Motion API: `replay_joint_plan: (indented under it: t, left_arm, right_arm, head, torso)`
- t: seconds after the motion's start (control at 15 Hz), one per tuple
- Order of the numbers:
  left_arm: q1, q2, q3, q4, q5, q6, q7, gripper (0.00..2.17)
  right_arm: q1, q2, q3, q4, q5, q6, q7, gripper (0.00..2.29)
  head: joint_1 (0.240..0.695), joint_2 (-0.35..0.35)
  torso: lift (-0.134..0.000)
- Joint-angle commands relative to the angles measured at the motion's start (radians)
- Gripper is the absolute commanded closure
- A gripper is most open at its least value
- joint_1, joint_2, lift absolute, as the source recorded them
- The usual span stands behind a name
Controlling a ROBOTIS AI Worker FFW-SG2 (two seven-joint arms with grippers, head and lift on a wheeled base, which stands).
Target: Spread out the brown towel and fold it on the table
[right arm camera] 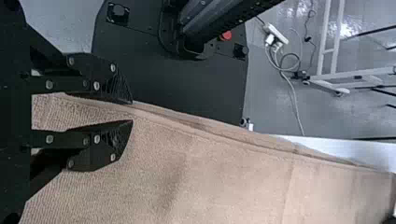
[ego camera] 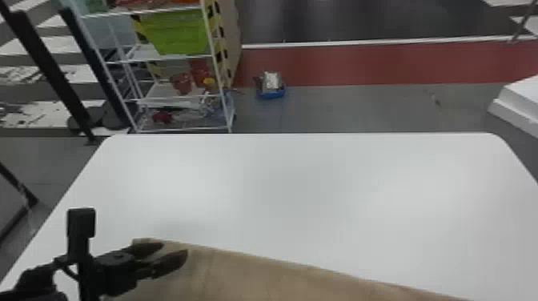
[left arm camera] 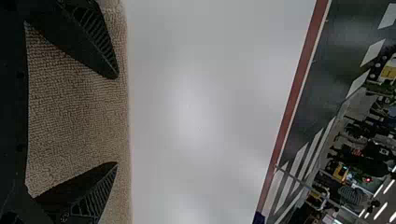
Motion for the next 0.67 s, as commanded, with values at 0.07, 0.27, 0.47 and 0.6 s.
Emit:
replay_joint_plan:
  t: [0.07, 0.27, 0.47, 0.6]
  left_arm:
    - [-0.001, 0.000, 0.000, 0.000, 0.001, 0.000, 0.000, 0.09]
    - [-0.001, 0.003, 0.000, 0.002, 0.001, 0.000, 0.000, 0.09]
    - [-0.001, 0.003, 0.002, 0.002, 0.003, 0.000, -0.002, 0.09]
    - [-0.001, 0.006, 0.005, 0.003, 0.003, 0.000, -0.003, 0.09]
  right_arm:
    - [-0.017, 0.033, -0.093, -0.003, -0.122, 0.010, 0.003, 0.24]
    - [-0.140, 0.083, -0.161, 0.080, -0.200, 0.145, 0.003, 0.44]
    - [-0.210, 0.099, -0.162, 0.189, -0.168, 0.142, 0.003, 0.80]
    - [-0.201, 0.079, -0.165, 0.220, -0.148, 0.105, 0.003, 0.94]
  head:
    - [0.695, 0.118]
    - [0.695, 0.088]
    - [0.695, 0.022]
    - [0.695, -0.007]
  torso:
    - [-0.124]
    - [-0.124]
    - [-0.124]
    - [-0.124]
